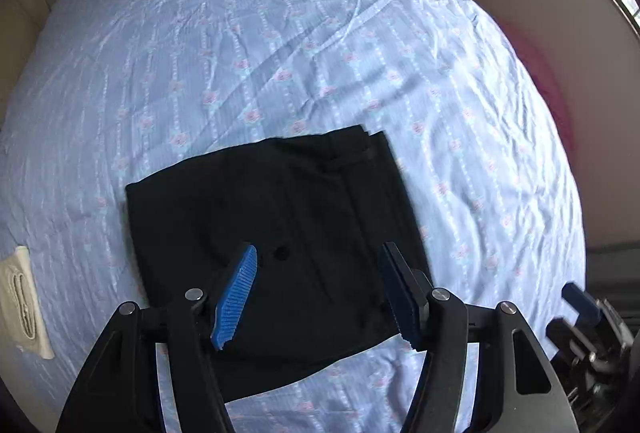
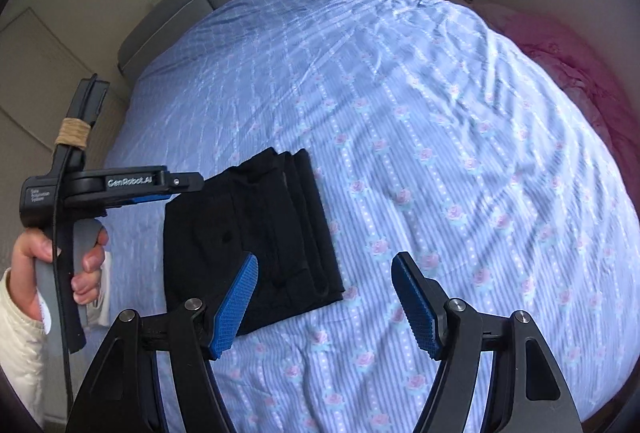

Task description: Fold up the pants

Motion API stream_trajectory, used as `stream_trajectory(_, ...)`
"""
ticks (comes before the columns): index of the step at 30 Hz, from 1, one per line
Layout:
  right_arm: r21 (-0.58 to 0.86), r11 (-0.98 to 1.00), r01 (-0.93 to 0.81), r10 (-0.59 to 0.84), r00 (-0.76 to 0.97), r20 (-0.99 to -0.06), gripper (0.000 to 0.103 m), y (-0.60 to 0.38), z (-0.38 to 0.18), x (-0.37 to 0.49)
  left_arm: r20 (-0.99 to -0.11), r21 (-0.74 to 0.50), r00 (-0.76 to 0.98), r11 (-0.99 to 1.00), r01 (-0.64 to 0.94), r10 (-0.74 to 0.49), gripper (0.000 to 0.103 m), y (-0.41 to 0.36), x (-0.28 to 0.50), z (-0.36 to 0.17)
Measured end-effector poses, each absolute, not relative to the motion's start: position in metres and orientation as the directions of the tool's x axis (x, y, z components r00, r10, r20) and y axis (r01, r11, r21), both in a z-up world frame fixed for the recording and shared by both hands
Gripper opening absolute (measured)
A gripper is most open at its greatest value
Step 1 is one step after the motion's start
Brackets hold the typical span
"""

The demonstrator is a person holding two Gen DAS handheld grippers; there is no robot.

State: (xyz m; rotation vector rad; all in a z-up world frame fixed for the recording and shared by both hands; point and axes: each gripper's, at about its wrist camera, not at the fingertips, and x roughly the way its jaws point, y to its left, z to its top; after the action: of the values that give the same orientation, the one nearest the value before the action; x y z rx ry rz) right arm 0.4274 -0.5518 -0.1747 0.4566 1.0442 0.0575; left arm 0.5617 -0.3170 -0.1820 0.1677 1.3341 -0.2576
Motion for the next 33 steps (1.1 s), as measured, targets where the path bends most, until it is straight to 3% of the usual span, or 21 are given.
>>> stream_trajectory(5,0.416,0.906,0.081,0.343,0.436,-0.832,0.071,-0.525,-0.215,0.458,-0.983,0.084,0.177,0.974,0.212,0.046,0.063,-0.258,0.538,-0.218)
stream_trajectory(12,0.392,0.92,0.017,0.375,0.261,-0.89,0.068,-0.484,-0.285,0.507,-0.994,0.028,0.103,0.996,0.09,0.019,0.066,-0.222,0.515,-0.25)
stream_trajectory(17,0.362,0.932,0.032,0.352,0.17,-0.921,0.056,-0.467,-0.318,0.529,-0.997,0.001,0.075,0.994,0.107,-0.007,0.066,-0.23,0.508,-0.256)
stream_trajectory(21,0.322,0.946,0.031,0.315,0.141,-0.939,0.041,-0.459,-0.324,0.53,-0.997,-0.014,0.077,0.992,0.128,-0.024,0.066,-0.233,0.501,-0.254)
stream_trajectory(22,0.322,0.946,0.037,0.313,0.15,-0.938,0.027,-0.46,-0.321,0.528,-0.996,-0.013,0.08,0.991,0.13,-0.024,0.066,-0.234,0.499,-0.253)
stream_trajectory(24,0.326,0.945,0.031,0.316,0.179,-0.932,0.014,-0.463,-0.312,0.522,-0.996,-0.017,0.086,0.991,0.131,-0.029,0.066,-0.235,0.497,-0.25)
stream_trajectory(28,0.48,0.876,0.05,0.461,0.205,-0.863,0.012,-0.474,-0.301,0.51,-0.995,-0.036,0.087,0.992,0.123,-0.047,0.066,-0.24,0.496,-0.245)
stream_trajectory(33,0.55,0.831,0.079,0.533,0.168,-0.829,0.014,-0.478,-0.308,0.509,-0.993,-0.042,0.104,0.991,0.128,-0.055,0.067,-0.244,0.498,-0.235)
